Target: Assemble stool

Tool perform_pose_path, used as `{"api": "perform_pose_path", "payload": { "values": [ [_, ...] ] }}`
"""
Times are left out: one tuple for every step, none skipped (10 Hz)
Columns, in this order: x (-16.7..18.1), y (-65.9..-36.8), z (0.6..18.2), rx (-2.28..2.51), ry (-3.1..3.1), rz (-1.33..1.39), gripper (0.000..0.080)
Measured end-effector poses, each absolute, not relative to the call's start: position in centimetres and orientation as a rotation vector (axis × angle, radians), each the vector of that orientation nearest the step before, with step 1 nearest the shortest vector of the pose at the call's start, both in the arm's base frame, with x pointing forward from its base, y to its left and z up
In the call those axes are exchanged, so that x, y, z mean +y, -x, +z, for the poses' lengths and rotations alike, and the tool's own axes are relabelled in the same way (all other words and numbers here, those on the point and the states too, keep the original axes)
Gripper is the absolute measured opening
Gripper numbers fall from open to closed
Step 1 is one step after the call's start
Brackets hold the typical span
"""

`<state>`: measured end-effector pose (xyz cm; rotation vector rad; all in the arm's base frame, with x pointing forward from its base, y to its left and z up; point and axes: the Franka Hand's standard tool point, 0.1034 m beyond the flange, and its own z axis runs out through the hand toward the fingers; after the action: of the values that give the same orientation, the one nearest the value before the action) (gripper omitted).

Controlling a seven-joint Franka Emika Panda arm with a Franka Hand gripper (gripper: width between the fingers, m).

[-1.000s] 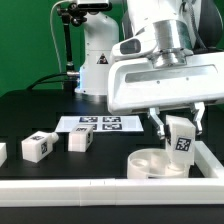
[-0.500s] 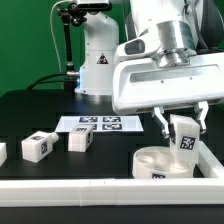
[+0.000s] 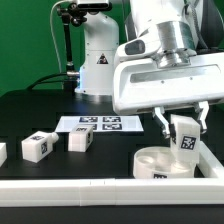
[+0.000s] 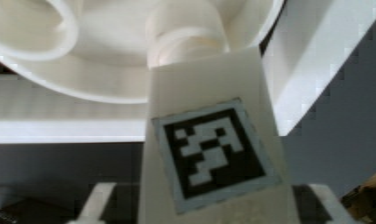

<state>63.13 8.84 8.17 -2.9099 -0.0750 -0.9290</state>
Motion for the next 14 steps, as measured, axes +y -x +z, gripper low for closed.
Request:
{"api": "perform_pose_path", "payload": {
  "values": [
    [8.84, -63.16, 8.17, -0.075, 2.91, -0.926, 0.0327],
    [8.84, -63.2, 8.18, -0.075, 2.91, -0.925, 0.0327],
    [8.85, -63.24, 8.19, -0.074, 2.911, -0.918, 0.0327],
    [8.87, -63.27, 8.17, -0.058, 2.911, -0.904, 0.0327],
    [8.98, -63.29, 8.15, -0.003, 2.905, -0.893, 0.0327],
    [9.1, -63.29, 8.11, -0.002, 2.903, -0.898, 0.0327],
    [9.02, -63.41, 8.1, 0.001, 2.897, -0.929, 0.0327],
    [9.0, -63.46, 8.09, 0.002, 2.894, -0.943, 0.0327],
    [9.02, -63.51, 8.1, -0.001, 2.897, -0.928, 0.0327],
    [9.01, -63.44, 7.96, -0.002, 2.9, -0.919, 0.0444],
    [9.03, -63.44, 7.95, -0.005, 2.9, -0.918, 0.0444],
    [9.05, -63.46, 7.97, -0.008, 2.901, -0.918, 0.057],
    [9.04, -63.46, 7.96, -0.008, 2.901, -0.918, 0.0633],
    [9.01, -63.45, 7.94, -0.008, 2.901, -0.918, 0.0645]
  ]
}}
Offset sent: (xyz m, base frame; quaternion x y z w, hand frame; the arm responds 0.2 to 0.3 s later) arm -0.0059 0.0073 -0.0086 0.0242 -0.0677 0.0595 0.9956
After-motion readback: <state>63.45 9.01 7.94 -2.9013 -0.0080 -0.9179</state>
